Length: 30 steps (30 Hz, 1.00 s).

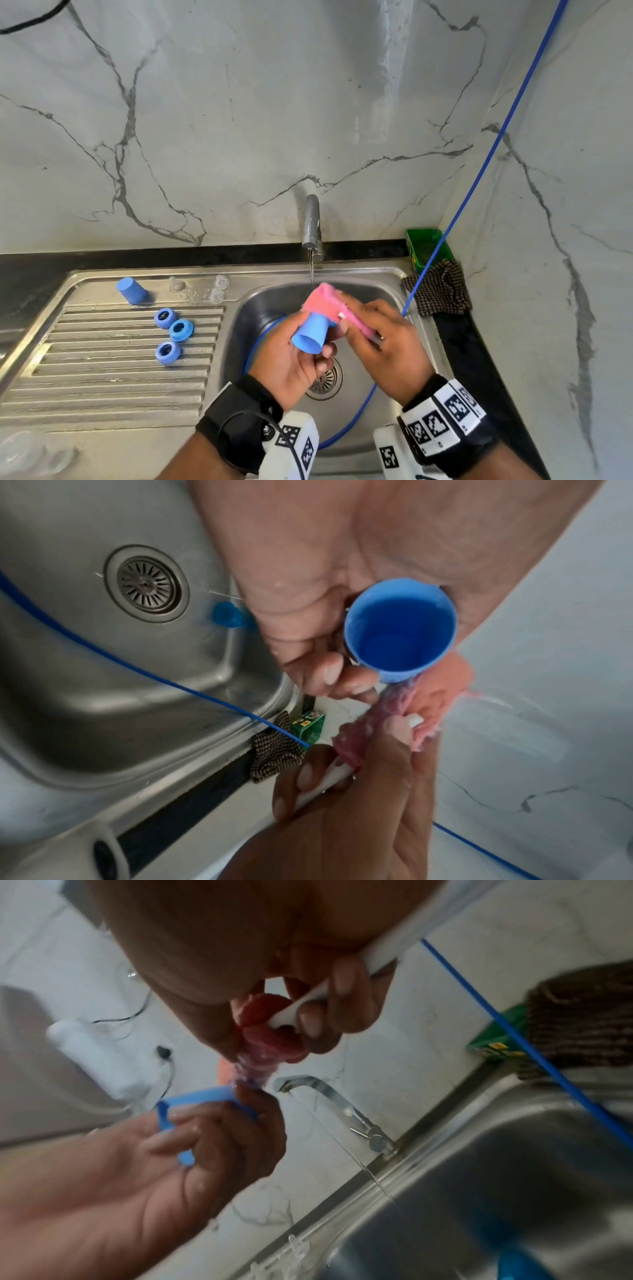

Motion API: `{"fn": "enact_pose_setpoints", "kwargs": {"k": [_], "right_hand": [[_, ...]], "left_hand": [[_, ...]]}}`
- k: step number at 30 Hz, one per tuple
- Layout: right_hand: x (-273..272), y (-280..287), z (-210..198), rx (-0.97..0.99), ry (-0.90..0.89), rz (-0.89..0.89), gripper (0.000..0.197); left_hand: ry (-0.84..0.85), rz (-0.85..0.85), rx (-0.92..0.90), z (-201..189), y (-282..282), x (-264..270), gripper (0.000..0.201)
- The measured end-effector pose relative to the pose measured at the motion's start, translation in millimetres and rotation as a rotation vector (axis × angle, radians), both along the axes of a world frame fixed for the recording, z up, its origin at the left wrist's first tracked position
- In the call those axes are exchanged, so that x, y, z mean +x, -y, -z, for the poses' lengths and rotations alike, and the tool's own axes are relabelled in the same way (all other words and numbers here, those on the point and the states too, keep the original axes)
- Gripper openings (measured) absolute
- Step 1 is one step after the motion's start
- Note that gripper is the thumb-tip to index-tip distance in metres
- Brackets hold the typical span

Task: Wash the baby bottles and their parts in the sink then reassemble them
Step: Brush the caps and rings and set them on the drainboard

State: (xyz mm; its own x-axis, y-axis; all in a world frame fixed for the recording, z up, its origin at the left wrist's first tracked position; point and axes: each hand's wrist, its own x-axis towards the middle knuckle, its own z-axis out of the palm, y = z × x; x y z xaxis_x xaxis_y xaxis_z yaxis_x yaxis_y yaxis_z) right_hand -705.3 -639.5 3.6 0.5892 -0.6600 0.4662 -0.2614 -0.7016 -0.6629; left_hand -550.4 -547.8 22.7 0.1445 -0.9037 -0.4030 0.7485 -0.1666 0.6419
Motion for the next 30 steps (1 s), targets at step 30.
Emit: {"fn": "enact_pose_setpoints", "kwargs": {"k": [30], "right_hand": [[-1.7, 4.5, 6.8, 0.062, 0.010, 0.023, 0.047]], "left_hand": [[-0.055, -0.043, 0.090, 5.6, 3.6, 3.3, 0.041]]}}
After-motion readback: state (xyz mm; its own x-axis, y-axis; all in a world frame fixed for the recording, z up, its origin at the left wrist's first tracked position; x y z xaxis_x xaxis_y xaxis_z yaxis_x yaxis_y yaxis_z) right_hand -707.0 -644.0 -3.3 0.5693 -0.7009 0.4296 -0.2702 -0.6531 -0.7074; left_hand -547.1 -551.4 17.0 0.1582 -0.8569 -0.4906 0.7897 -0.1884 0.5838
